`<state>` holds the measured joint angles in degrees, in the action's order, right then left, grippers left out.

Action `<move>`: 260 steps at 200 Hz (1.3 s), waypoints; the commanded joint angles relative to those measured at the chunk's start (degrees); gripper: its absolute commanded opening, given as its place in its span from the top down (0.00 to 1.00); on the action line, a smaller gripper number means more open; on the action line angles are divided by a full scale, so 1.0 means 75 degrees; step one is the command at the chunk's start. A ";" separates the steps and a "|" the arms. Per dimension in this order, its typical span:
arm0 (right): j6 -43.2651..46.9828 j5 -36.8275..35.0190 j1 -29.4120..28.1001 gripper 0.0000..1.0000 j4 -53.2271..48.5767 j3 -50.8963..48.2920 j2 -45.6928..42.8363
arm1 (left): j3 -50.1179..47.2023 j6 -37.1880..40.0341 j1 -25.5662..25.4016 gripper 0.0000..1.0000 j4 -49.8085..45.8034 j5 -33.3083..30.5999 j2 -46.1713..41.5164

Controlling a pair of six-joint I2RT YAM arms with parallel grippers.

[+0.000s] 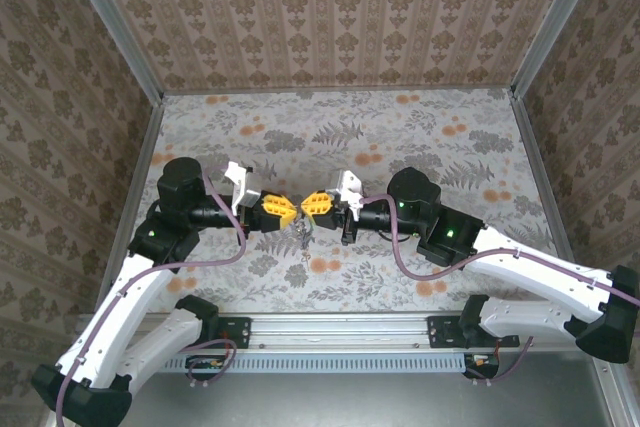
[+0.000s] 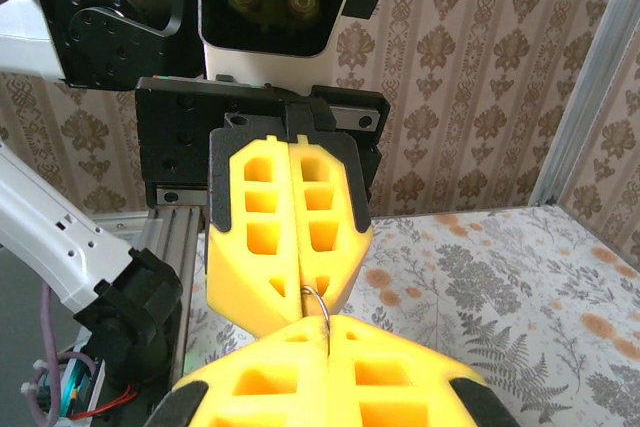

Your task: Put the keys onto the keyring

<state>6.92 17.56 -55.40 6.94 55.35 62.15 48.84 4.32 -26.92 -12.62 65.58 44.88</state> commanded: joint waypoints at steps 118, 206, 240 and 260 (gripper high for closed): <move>-0.0981 -0.0326 0.0483 1.00 -0.1033 0.0572 0.0309 | 0.0165 0.0116 -0.0017 1.00 0.0454 0.0332 -0.0341; -0.1562 0.0271 0.0776 1.00 -0.1897 0.1210 0.0945 | 0.0168 0.0092 -0.0001 1.00 0.0534 0.0210 -0.0451; -0.1712 0.0412 0.0858 1.00 -0.2137 0.1279 0.0980 | 0.0159 0.0128 0.0014 1.00 0.0534 0.0071 -0.0523; -0.1753 0.0469 0.0871 1.00 -0.2252 0.1332 0.1015 | 0.0156 0.0124 0.0028 1.00 0.0575 0.0022 -0.0541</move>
<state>-4.78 23.86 -50.59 -4.60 64.45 68.10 48.82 4.29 -26.55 -12.23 61.21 43.42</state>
